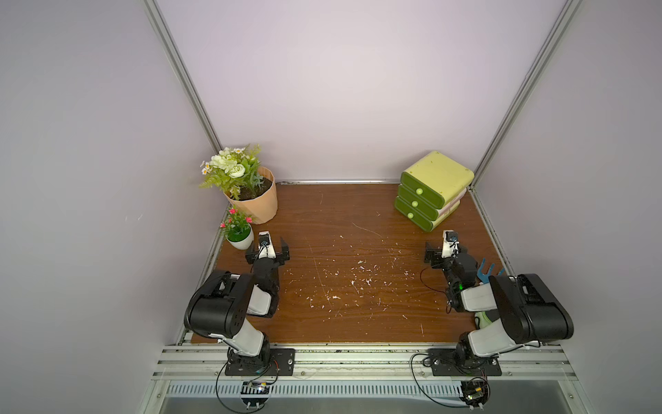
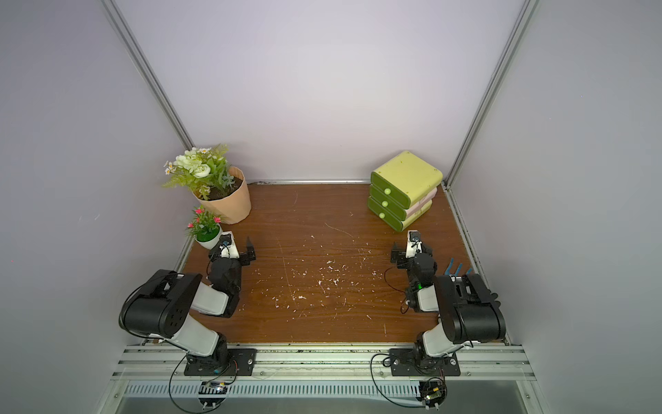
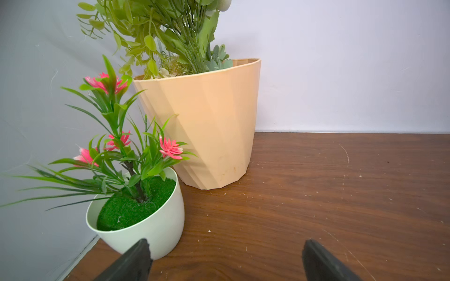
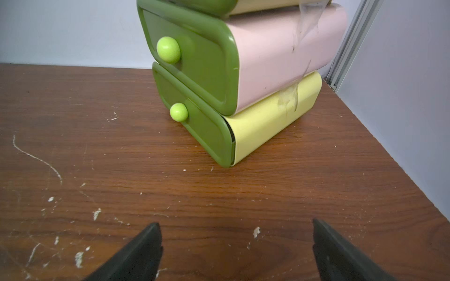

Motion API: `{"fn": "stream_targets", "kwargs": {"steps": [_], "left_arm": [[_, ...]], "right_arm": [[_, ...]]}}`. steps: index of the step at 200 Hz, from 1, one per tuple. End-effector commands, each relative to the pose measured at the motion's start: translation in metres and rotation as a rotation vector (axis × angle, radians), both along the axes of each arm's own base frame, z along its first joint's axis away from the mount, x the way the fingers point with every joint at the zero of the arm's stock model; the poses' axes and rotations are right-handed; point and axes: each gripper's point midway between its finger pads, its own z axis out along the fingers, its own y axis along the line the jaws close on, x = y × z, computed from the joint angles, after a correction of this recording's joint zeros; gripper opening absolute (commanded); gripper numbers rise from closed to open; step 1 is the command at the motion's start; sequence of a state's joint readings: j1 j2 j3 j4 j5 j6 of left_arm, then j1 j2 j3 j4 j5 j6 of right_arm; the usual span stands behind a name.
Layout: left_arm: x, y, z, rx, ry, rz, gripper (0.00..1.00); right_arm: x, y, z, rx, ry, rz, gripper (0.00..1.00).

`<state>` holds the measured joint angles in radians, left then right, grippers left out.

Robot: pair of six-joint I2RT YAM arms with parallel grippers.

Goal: Take the sponge out of the drawer
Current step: Open the drawer in the storage box.

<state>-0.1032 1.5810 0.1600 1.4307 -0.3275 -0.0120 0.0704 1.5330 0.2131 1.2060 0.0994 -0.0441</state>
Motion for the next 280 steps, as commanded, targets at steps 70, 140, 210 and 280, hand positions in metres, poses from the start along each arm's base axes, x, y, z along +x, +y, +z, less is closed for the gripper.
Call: {"fn": "stream_targets", "kwargs": {"steps": [70, 140, 210, 280], "left_arm": [[0.002, 0.006, 0.005, -0.005, -0.016, 0.026, 1.0], [0.002, 0.006, 0.004, -0.007, -0.011, 0.025, 0.99], [-0.022, 0.005, 0.02, 0.019, -0.098, 0.064, 1.0], [-0.038, -0.012, 0.052, 0.105, -0.161, 0.046, 1.0]], "right_arm": [[0.008, 0.0, 0.021, 0.016, -0.07, -0.005, 1.0], [0.008, -0.007, 0.025, 0.023, -0.081, -0.046, 1.0], [-0.026, -0.017, 0.08, 0.042, -0.187, -0.097, 1.0], [-0.033, -0.009, 0.105, 0.14, -0.172, -0.062, 1.0]]}}
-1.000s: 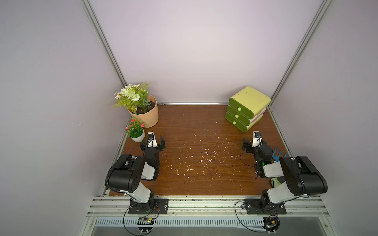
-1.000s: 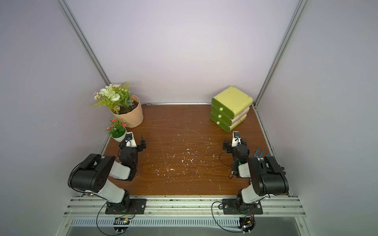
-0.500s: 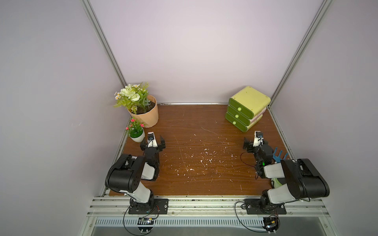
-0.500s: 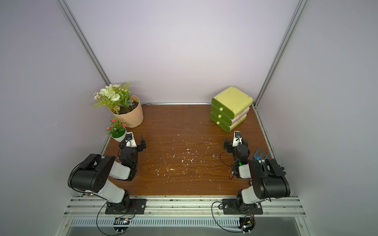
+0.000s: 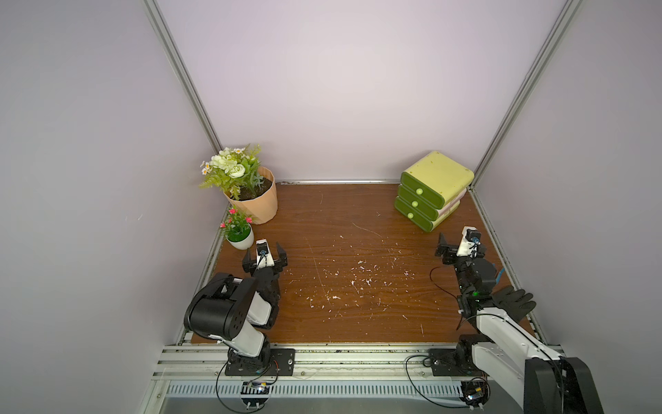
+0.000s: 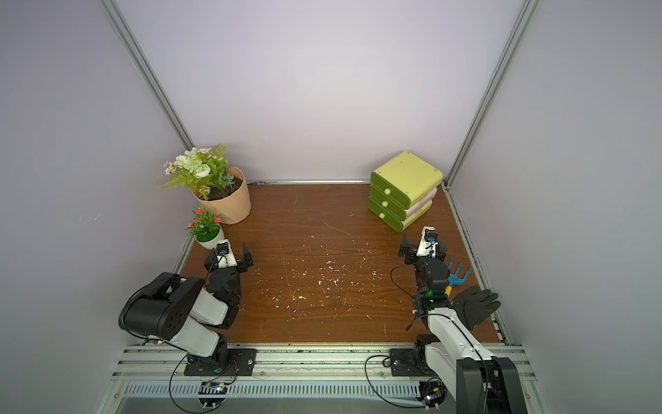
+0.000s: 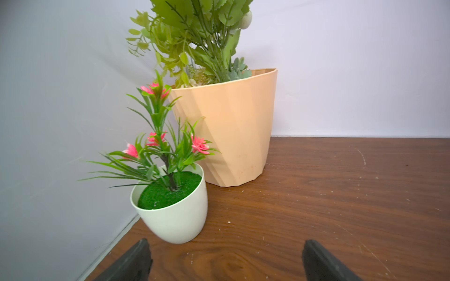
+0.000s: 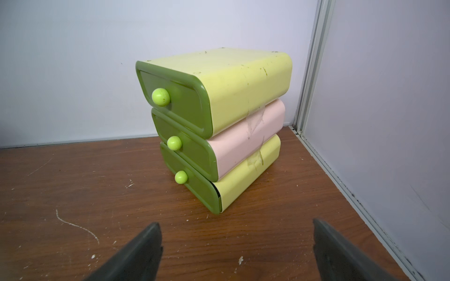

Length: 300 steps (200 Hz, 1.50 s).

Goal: Take the sponge out of the drawer
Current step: Open the drawer in the storage box.

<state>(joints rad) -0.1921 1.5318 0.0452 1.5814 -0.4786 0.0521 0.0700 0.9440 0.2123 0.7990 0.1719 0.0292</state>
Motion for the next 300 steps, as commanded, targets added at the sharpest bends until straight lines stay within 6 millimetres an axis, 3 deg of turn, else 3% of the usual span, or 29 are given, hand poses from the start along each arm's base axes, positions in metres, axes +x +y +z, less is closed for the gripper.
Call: {"fn": "stream_targets", "kwargs": {"steps": [1, 23, 53, 94, 125, 156, 185, 300], "left_arm": [[-0.005, -0.012, 0.039, 0.057, -0.093, -0.022, 1.0], [-0.004, -0.021, 0.057, 0.006, -0.114, -0.077, 1.0], [-0.002, -0.045, 0.095, -0.167, -0.176, -0.229, 1.0], [0.009, -0.1, 0.145, -0.481, -0.181, -0.551, 1.0], [0.021, -0.127, 0.161, -0.823, -0.186, -0.692, 1.0], [0.041, -0.17, 0.16, -1.036, -0.085, -0.804, 1.0], [0.053, -0.229, 0.158, -1.124, 0.0, -0.906, 1.0], [0.117, -0.396, 0.11, -1.493, 0.267, -1.135, 0.82]], "right_arm": [[0.003, 0.006, 0.008, 0.065, 0.01, 0.028, 1.0], [0.007, 0.009, 0.006, 0.137, 0.022, 0.042, 0.99], [0.015, 0.019, 0.004, 0.179, 0.076, 0.089, 0.99], [0.017, 0.039, 0.011, 0.196, 0.088, 0.205, 1.0], [0.012, 0.038, 0.016, 0.196, 0.091, 0.201, 1.0], [0.008, 0.034, 0.018, 0.207, 0.092, 0.177, 0.99], [0.008, 0.032, 0.017, 0.234, 0.102, 0.162, 1.0], [0.008, 0.015, 0.012, 0.272, 0.124, 0.082, 1.0]]}}
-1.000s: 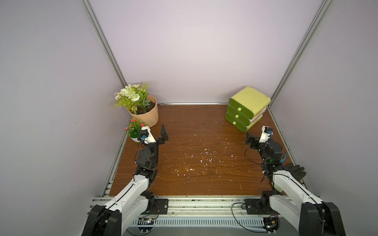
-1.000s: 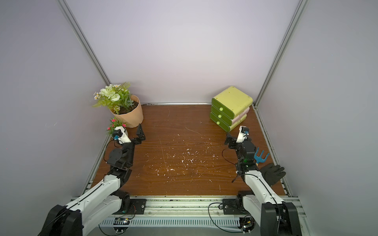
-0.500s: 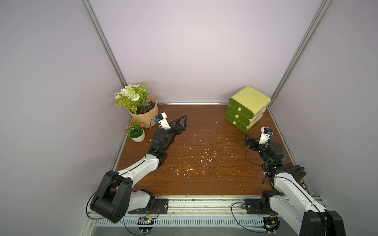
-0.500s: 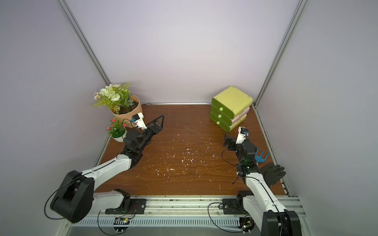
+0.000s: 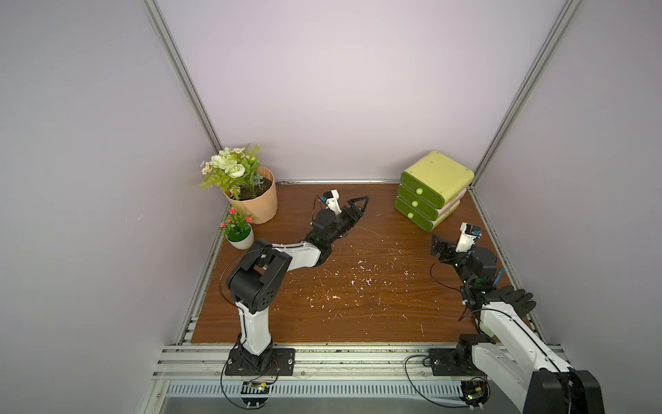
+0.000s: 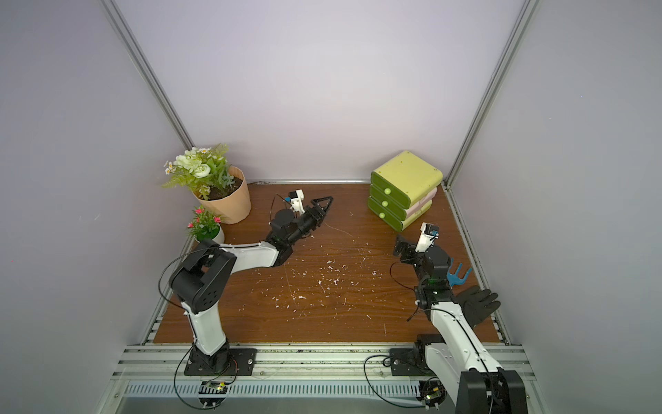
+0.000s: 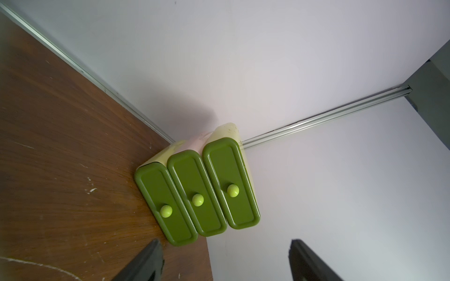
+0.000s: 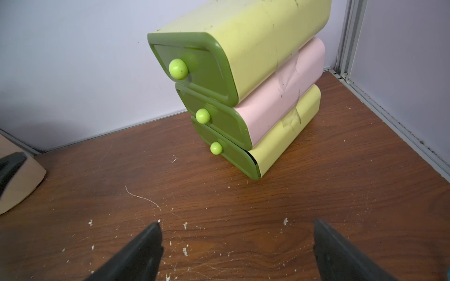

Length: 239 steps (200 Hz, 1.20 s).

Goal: Take the sponge out of the drawer
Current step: Open the drawer in the storage box.

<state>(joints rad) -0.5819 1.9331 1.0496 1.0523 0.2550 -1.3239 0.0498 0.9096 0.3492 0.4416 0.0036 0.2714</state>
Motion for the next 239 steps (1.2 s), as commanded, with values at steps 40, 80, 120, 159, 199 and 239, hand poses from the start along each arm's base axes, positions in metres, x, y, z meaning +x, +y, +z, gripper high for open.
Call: {"fn": "stream_targets", "kwargs": {"steps": [40, 80, 120, 159, 199, 239], "left_arm": [[0.009, -0.075, 0.01, -0.218, 0.011, -0.168, 0.76], [0.014, -0.103, 0.006, -0.256, 0.017, -0.184, 0.72], [0.023, -0.121, 0.007, -0.3, 0.035, -0.218, 0.65], [0.028, -0.139, 0.004, -0.291, 0.048, -0.233, 0.66], [0.039, -0.158, -0.007, -0.271, 0.085, -0.241, 0.67], [0.051, -0.174, -0.02, -0.238, 0.118, -0.234, 0.65]], "right_arm": [[0.001, -0.015, 0.024, 0.034, -0.052, -0.072, 1.0], [0.002, -0.016, 0.023, 0.047, -0.049, -0.075, 0.99], [0.002, -0.015, 0.024, 0.056, -0.051, -0.065, 0.99], [0.002, -0.014, 0.025, 0.062, -0.055, -0.06, 0.99], [0.002, -0.014, 0.024, 0.068, -0.057, -0.06, 1.0], [0.002, -0.013, 0.026, 0.072, -0.064, -0.051, 0.99]]}}
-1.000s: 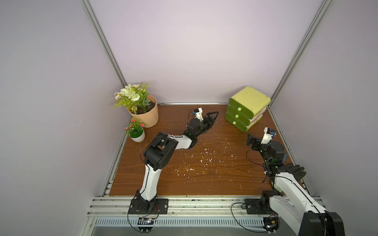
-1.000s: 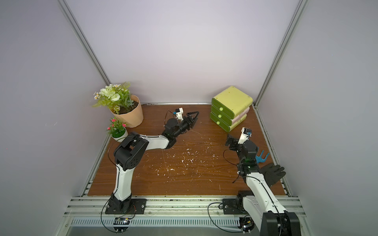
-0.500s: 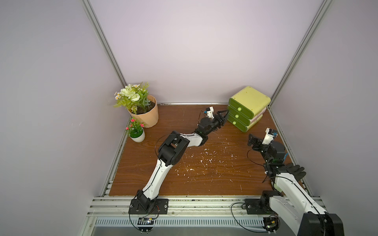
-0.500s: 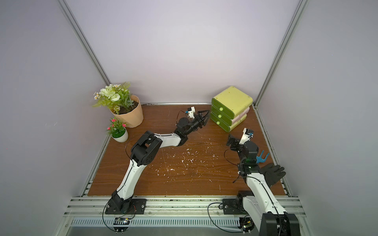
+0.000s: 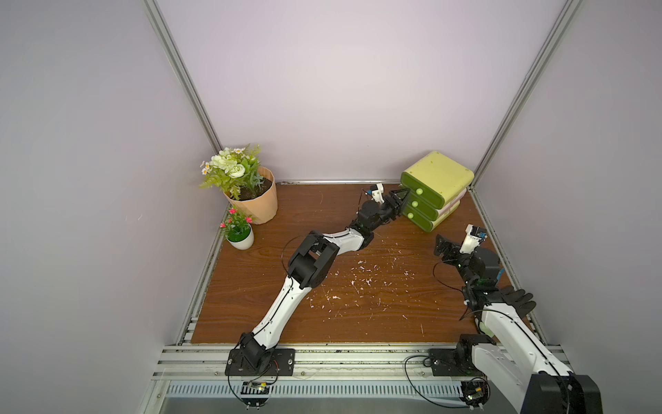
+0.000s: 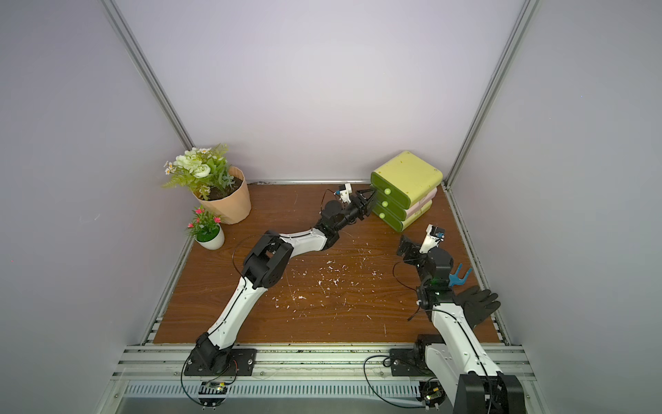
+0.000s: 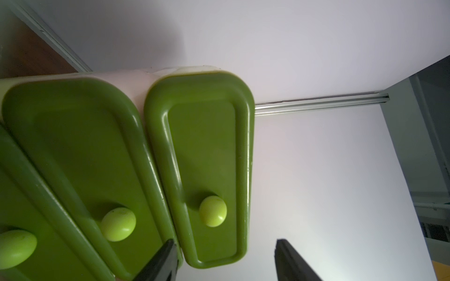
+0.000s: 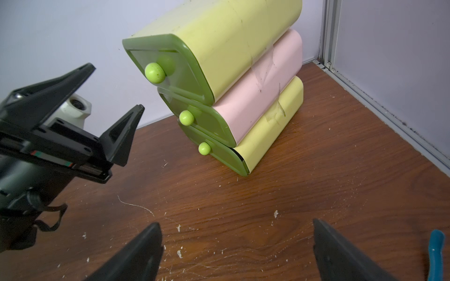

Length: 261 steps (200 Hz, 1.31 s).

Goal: Take the sponge out of the drawer
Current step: Open the drawer in the storage box.

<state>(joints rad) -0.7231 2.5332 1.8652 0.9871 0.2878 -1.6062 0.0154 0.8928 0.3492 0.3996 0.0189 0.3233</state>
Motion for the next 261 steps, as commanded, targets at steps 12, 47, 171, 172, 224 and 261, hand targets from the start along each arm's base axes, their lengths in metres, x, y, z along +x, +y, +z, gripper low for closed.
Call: {"fn": "stream_targets", "kwargs": {"steps": [12, 47, 171, 172, 224, 261], "left_arm": [[0.001, -0.021, -0.004, 0.031, 0.013, -0.025, 0.64], [0.007, -0.031, -0.003, 0.055, 0.006, -0.022, 0.64], [0.014, -0.044, 0.001, 0.041, -0.002, 0.005, 0.52], [0.015, -0.043, 0.001, 0.041, -0.002, 0.007, 0.52], [0.014, -0.044, 0.003, 0.026, 0.003, 0.004, 0.45], [0.011, -0.045, 0.007, 0.015, -0.001, -0.015, 0.37]], "right_arm": [[0.006, 0.001, 0.03, 0.028, -0.089, 0.008, 0.99], [0.007, 0.001, 0.03, 0.039, -0.095, 0.005, 0.99], [0.008, 0.003, 0.029, 0.054, -0.101, 0.013, 0.99], [0.008, 0.003, 0.028, 0.055, -0.101, 0.015, 0.99], [0.008, 0.003, 0.028, 0.055, -0.105, 0.013, 0.99], [0.009, 0.003, 0.027, 0.058, -0.106, 0.015, 1.0]]}}
